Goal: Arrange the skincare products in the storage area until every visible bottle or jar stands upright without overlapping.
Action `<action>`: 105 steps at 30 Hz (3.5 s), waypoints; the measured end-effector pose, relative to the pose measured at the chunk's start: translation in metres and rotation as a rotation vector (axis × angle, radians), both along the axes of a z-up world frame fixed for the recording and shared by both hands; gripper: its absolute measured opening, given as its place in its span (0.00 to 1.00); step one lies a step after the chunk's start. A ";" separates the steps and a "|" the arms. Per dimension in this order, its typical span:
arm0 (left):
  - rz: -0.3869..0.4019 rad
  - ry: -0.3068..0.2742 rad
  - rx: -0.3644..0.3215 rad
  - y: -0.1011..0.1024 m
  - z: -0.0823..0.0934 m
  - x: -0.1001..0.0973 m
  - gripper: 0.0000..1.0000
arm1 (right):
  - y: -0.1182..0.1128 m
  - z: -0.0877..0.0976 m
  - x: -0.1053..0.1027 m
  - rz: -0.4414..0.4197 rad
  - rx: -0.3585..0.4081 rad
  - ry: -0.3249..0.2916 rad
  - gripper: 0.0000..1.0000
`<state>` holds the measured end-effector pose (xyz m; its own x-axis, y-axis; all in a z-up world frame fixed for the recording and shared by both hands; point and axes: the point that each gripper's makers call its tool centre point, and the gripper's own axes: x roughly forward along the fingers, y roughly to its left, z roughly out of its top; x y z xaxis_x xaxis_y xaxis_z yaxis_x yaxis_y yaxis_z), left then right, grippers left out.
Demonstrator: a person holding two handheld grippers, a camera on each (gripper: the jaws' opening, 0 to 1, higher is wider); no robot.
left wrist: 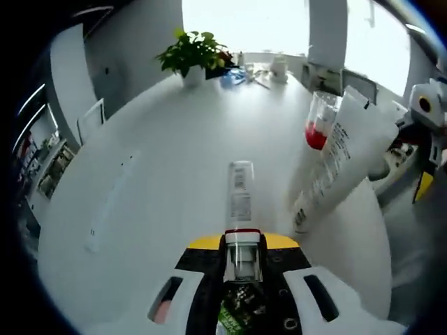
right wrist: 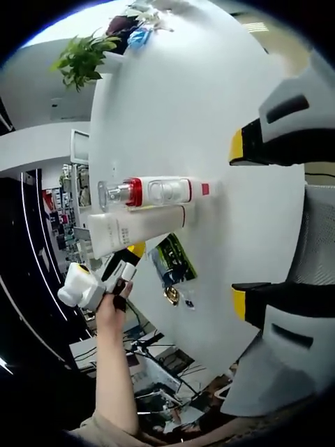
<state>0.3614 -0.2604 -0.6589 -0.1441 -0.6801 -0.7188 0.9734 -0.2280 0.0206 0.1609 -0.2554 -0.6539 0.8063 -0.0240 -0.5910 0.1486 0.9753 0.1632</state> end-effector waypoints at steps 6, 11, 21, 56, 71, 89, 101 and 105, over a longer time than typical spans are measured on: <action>0.060 0.007 -0.011 0.027 0.013 -0.007 0.16 | 0.004 0.001 0.001 0.036 -0.016 -0.008 0.69; 0.096 0.014 -0.021 0.049 0.021 -0.019 0.16 | 0.005 0.002 0.001 0.053 -0.017 -0.013 0.69; 0.132 0.054 -0.015 0.086 0.023 -0.049 0.16 | 0.021 0.004 0.004 0.182 -0.087 -0.016 0.72; -0.064 -0.032 0.076 0.123 0.049 -0.161 0.15 | 0.112 0.048 0.039 1.170 -0.416 -0.028 0.38; -0.113 -0.026 0.073 0.120 0.062 -0.177 0.16 | 0.108 0.032 0.028 1.231 -0.467 0.010 0.23; 0.144 0.180 -0.253 0.114 0.106 -0.150 0.33 | 0.115 0.052 0.029 0.996 -0.018 -0.165 0.20; 0.380 0.415 -0.490 0.126 0.126 -0.132 0.41 | 0.111 0.068 0.035 0.833 0.192 -0.244 0.20; 0.426 0.507 -0.563 0.128 0.131 -0.136 0.46 | 0.116 0.083 0.038 0.780 0.314 -0.312 0.20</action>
